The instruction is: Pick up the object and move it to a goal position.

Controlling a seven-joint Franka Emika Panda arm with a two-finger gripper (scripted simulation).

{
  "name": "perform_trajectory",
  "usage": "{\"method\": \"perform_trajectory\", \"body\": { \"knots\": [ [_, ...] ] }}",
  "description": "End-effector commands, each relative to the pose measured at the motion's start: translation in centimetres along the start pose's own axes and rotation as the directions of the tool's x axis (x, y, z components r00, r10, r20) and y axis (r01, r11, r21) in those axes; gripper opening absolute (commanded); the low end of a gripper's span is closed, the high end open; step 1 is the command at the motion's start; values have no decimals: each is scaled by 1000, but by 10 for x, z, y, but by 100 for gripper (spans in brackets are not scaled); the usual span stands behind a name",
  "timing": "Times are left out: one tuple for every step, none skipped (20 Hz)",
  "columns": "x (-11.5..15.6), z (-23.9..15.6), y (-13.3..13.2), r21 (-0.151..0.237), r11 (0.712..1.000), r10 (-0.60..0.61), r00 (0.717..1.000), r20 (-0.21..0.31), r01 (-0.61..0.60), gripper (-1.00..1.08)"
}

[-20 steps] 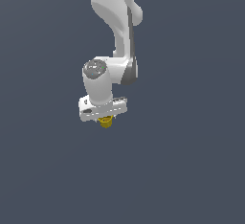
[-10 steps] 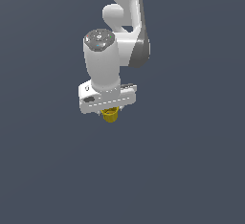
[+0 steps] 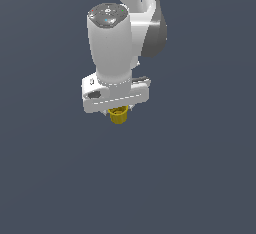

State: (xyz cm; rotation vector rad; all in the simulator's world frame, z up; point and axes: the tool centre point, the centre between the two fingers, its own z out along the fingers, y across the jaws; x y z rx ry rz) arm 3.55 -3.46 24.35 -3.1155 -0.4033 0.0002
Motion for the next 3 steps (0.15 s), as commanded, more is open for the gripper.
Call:
{"method": "perform_trajectory", "body": {
  "knots": [
    [2, -6, -1, 0, 1000, 0, 1000, 0, 0, -100],
    [2, -6, -1, 0, 1000, 0, 1000, 0, 0, -100],
    [2, -7, -1, 0, 1000, 0, 1000, 0, 0, -100]
  ]
}}
